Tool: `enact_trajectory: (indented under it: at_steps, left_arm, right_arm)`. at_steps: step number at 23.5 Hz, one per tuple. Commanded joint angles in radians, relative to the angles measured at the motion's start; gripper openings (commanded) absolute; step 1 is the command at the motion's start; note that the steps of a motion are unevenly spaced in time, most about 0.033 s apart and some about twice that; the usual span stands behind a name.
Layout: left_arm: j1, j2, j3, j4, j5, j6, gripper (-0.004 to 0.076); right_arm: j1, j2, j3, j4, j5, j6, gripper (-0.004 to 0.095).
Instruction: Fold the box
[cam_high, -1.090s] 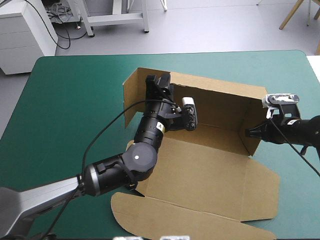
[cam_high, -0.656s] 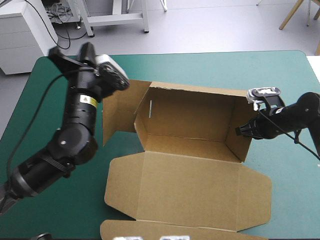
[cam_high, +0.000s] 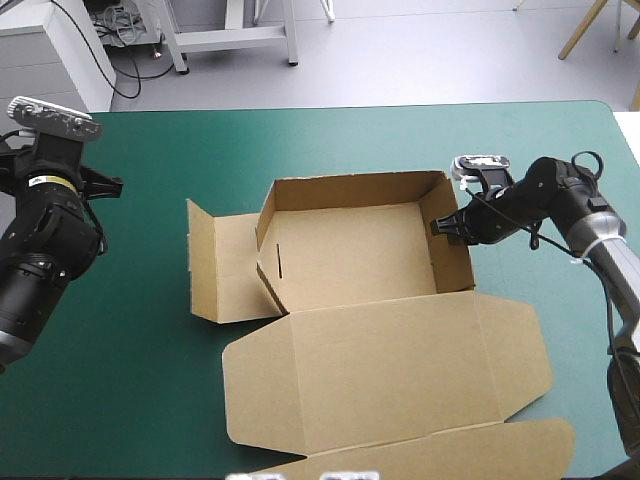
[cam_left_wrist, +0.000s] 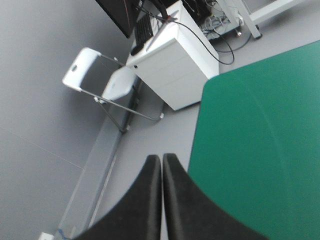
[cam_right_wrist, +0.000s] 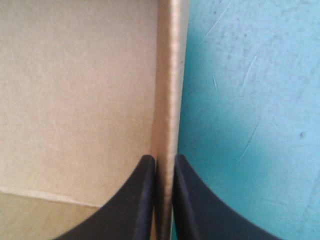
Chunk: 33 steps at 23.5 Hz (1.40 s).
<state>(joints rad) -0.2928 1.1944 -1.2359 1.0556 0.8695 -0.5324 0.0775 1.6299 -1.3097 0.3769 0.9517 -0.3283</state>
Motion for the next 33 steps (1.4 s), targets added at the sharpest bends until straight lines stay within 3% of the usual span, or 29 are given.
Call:
enact_trajectory:
  at_steps: [1,2,4,14,19,26,33]
  left_arm:
    - [0.05,-0.023,-0.031,-0.059,-0.049,-0.008,-0.0008]
    - [0.064,-0.023,-0.031,-0.08,-0.049,-0.008,-0.0008]
    - [0.102,-0.023,-0.031,-0.113,-0.052,-0.008,-0.0008]
    - [0.325,-0.021,-0.031,-0.52,-0.054,0.121,-0.0008]
    - [0.366,0.003,-0.028,-0.798,-0.05,0.321,-0.0008]
    - [0.366,0.068,0.042,-1.147,-0.029,0.551,-0.0008]
    - [0.366,0.081,0.088,-1.182,-0.021,0.588,-0.0008]
  right_arm:
    - [0.018,-0.008,-0.042,-0.03,-0.029,-0.003,0.0285]
    - [0.023,-0.006,-0.052,-0.021,-0.042,-0.003,0.0396]
    - [0.025,-0.006,-0.091,-0.027,-0.05,-0.003,0.0504]
    - [0.025,-0.008,-0.371,-0.123,0.106,-0.003,0.0502]
    - [0.025,-0.008,-0.396,-0.118,0.125,0.035,0.0471]
    - [0.025,0.062,-0.396,-0.114,0.248,0.042,0.0425]
    - [0.027,0.172,-0.396,-0.108,0.25,0.076,0.0386]
